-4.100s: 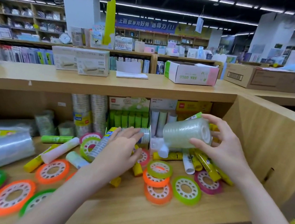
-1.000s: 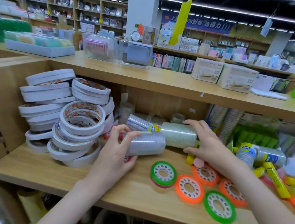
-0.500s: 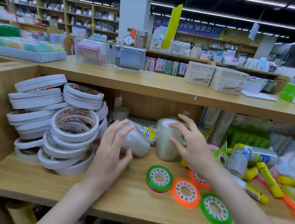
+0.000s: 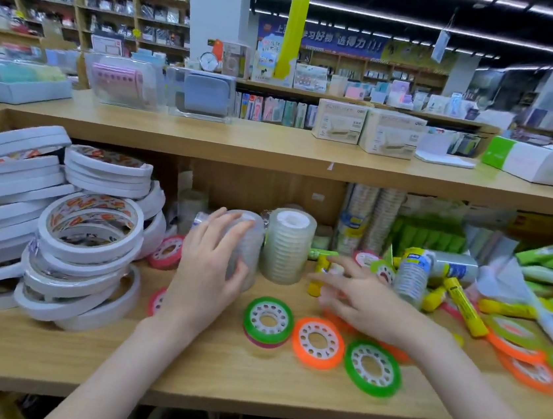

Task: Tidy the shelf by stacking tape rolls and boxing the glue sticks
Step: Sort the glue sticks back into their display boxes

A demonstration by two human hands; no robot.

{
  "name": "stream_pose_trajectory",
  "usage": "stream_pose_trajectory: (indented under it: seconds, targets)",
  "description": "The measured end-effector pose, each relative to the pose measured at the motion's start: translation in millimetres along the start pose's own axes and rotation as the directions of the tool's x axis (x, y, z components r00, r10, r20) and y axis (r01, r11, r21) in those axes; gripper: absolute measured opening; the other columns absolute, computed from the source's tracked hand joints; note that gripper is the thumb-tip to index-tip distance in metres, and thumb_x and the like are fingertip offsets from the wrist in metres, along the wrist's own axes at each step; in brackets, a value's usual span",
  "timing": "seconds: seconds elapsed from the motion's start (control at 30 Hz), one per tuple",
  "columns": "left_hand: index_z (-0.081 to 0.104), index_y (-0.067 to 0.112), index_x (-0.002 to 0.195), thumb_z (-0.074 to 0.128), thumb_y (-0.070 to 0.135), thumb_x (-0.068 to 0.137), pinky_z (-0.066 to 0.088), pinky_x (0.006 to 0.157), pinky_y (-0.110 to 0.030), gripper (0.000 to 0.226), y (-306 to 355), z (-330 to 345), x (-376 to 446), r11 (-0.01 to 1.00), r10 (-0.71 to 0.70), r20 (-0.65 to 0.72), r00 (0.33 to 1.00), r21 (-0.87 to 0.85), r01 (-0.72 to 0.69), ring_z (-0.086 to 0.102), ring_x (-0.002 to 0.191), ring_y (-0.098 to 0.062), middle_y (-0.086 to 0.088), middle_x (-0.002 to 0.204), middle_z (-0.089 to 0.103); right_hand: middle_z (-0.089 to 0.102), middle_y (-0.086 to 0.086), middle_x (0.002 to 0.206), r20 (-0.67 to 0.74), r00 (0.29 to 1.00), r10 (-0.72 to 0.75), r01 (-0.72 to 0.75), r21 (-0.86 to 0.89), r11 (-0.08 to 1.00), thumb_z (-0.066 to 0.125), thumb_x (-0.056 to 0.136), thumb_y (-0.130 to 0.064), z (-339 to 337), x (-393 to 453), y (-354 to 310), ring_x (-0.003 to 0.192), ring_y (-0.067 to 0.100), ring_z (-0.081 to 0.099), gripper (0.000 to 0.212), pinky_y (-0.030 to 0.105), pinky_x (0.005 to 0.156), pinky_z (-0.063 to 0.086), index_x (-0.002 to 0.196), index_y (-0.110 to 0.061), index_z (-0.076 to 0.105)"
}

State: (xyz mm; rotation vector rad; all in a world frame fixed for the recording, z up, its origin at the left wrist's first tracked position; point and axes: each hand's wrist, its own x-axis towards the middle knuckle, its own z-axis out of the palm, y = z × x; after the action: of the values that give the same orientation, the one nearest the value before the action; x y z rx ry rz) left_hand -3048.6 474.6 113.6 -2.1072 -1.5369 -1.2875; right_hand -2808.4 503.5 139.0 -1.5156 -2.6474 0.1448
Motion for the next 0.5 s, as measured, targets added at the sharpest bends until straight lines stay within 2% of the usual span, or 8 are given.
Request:
stream_pose_trajectory:
  seconds: [0.07,0.13,0.23,0.3,0.4,0.5]
  targets:
    - [0.057,0.006,0.122,0.042,0.020,0.081,0.034,0.105,-0.040,0.045,11,-2,-7,0.999,0.021,-0.064,0.998,-0.029,-0.022,0.045,0.121,-0.025,-0.011,0.127,0.052,0.014,-0.004,0.152,0.046,0.998,0.029,-0.025,-0.093,0.995,0.038,0.094,-0.050,8,2,-6,0.135,0.025,0.024,0.043,0.044,0.109,0.015,0.136,-0.041,0.036]
    - [0.058,0.009,0.119,0.045,0.021,0.083,0.032,0.104,-0.033,0.040,22,-3,-17,0.994,0.064,-0.048,0.997,-0.084,-0.068,0.045,0.119,-0.020,-0.006,0.126,0.051,0.026,-0.002,0.144,-0.037,0.998,0.048,-0.051,-0.104,0.993,0.040,0.093,-0.049,13,7,-7,0.127,0.025,0.034,0.037,0.042,0.103,0.019,0.125,-0.033,0.047]
    - [0.059,0.019,0.118,0.049,0.030,0.086,0.032,0.102,-0.029,0.035,30,-1,-31,0.978,0.173,0.114,0.978,-0.141,-0.156,0.042,0.120,-0.012,0.003,0.126,0.051,0.038,-0.001,0.122,-0.227,0.974,0.004,0.009,0.057,0.998,0.060,0.086,-0.033,17,14,4,0.108,0.023,0.046,0.017,0.039,0.092,0.035,0.094,-0.019,0.056]
    - [0.061,0.024,0.114,0.049,0.040,0.087,0.035,0.099,-0.030,0.033,27,3,-34,0.968,0.240,0.243,0.940,-0.133,-0.213,0.042,0.120,-0.009,0.008,0.122,0.055,0.038,-0.001,0.105,-0.311,0.950,0.012,0.043,0.169,0.985,0.068,0.078,-0.016,16,17,12,0.092,0.023,0.050,0.021,0.039,0.082,0.042,0.082,-0.016,0.048]
    - [0.065,0.027,0.105,0.049,0.048,0.086,0.038,0.096,-0.031,0.033,20,9,-36,0.969,0.245,0.339,0.908,-0.065,-0.237,0.044,0.116,-0.008,0.011,0.113,0.060,0.038,-0.003,0.099,-0.314,0.949,-0.019,0.086,0.199,0.976,0.069,0.075,-0.008,8,22,16,0.086,0.019,0.049,0.025,0.034,0.076,0.042,0.079,-0.018,0.047]
    - [0.067,0.021,0.096,0.049,0.037,0.082,0.045,0.088,-0.030,0.028,19,12,-37,0.982,0.180,0.306,0.935,-0.009,-0.186,0.047,0.105,-0.008,0.009,0.103,0.062,0.039,-0.002,0.112,-0.207,0.974,-0.088,0.125,0.175,0.977,0.068,0.077,-0.011,0,30,25,0.099,0.017,0.048,0.023,0.020,0.073,0.033,0.085,-0.019,0.048]
